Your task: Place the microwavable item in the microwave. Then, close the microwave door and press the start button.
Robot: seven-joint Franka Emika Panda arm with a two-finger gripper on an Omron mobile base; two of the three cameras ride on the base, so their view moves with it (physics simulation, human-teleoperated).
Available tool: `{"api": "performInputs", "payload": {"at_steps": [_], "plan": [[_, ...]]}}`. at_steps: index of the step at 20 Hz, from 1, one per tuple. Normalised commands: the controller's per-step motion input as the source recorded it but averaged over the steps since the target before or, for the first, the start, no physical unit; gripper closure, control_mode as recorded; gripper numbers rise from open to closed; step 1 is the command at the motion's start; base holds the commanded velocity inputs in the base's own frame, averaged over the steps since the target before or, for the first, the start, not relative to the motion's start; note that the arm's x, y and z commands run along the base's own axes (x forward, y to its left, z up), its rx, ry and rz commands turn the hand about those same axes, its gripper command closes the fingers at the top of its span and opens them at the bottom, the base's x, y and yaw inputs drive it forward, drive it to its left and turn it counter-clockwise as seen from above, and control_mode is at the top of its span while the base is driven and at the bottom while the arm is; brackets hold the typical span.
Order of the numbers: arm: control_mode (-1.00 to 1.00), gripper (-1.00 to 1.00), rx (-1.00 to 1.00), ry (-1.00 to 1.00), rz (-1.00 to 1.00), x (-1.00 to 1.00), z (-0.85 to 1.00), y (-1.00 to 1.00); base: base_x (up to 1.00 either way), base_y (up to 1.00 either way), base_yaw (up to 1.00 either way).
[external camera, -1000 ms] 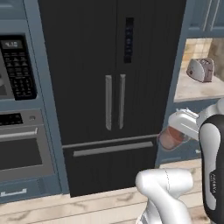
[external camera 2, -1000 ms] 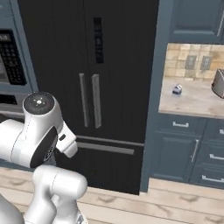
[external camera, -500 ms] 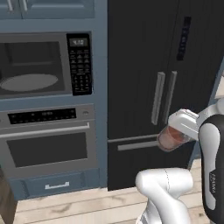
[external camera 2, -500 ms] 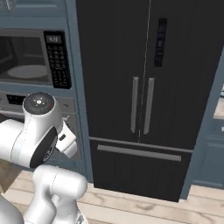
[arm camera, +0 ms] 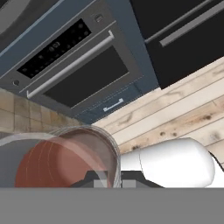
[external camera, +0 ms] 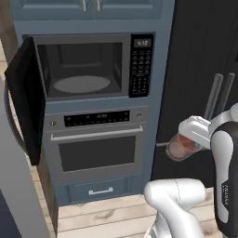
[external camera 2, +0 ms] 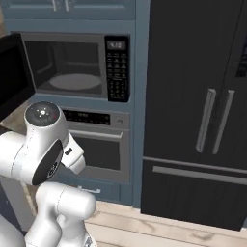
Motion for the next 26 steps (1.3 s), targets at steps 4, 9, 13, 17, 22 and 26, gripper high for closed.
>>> {"api": "performInputs", "payload": {"at_steps": [4,9,13,17,22,26], "plan": [[1.00,1.00,0.00,0.00,0.00,0.00,0.00,0.00,0.22,0.86,0.00],[1.00,1.00,0.00,0.00,0.00,0.00,0.00,0.00,0.36,0.15,-0.03],[1.00,1.00,0.00,0.00,0.00,0.00,0.00,0.00,0.32,0.06,-0.01],[1.00,1.00,0.00,0.00,0.00,0.00,0.00,0.00,0.34,0.00,0.00],[1.00,1.00,0.00,0.00,0.00,0.00,0.00,0.00,0.36,0.13,-0.02],[1.00,1.00,0.00,0.00,0.00,0.00,0.00,0.00,0.19,0.13,-0.01]]}}
